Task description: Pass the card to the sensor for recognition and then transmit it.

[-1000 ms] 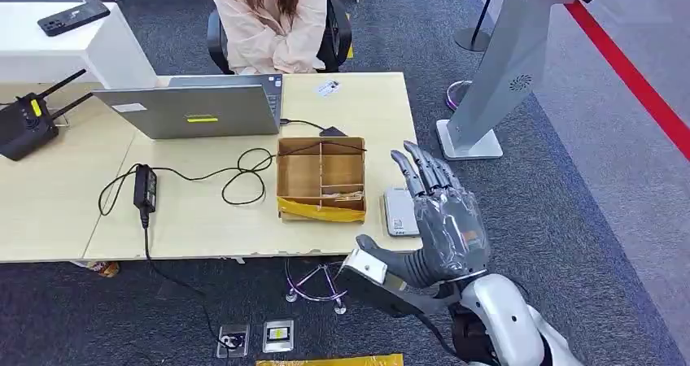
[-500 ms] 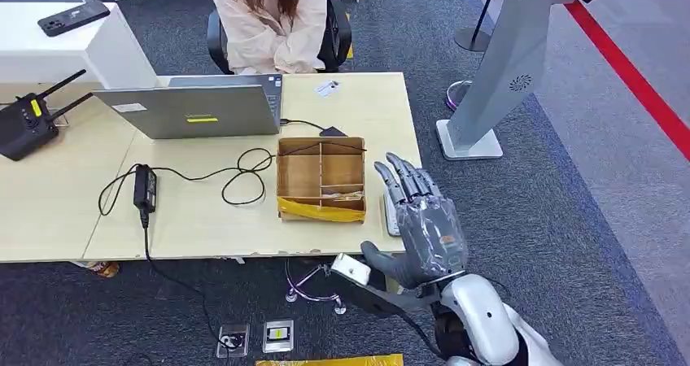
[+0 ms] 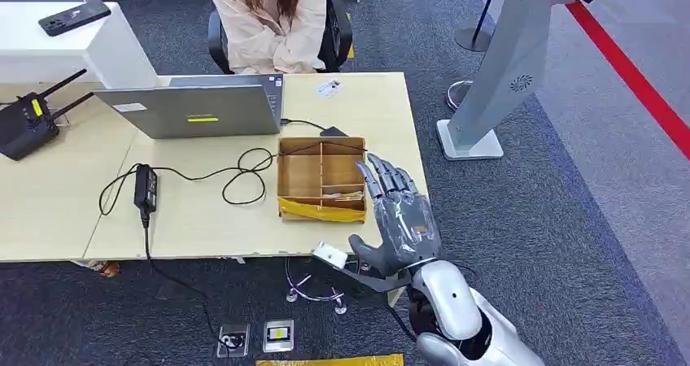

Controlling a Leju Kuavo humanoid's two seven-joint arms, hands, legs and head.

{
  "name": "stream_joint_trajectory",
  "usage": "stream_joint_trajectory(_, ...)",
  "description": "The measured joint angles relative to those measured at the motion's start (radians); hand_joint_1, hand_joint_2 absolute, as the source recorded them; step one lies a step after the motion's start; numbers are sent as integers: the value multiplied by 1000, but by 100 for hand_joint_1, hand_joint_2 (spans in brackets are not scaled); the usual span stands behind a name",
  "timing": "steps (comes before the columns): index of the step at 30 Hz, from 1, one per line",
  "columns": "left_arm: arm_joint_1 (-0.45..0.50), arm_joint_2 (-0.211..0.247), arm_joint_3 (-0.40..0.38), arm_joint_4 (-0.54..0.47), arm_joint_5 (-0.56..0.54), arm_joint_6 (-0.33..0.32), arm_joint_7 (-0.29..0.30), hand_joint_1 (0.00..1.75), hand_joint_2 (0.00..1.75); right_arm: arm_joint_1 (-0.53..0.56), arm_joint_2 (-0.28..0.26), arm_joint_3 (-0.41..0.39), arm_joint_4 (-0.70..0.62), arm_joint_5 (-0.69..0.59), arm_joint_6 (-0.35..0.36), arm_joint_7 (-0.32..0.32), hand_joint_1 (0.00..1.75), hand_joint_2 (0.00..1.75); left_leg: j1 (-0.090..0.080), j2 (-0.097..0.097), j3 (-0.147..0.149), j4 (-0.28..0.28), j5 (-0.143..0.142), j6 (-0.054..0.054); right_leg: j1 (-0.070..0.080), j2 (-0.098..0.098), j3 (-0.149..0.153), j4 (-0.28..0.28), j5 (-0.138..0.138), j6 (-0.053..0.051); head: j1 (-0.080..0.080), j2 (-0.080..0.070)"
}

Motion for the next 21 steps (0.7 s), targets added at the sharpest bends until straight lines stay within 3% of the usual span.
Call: stream_joint_trajectory(21,-3,-2,-3,0,-48,-22,0,0,0,-145,156,22,350,9,-43,-65,0,175,0,0,0,0,0,0,0,0,0,0,0,0,0,0)
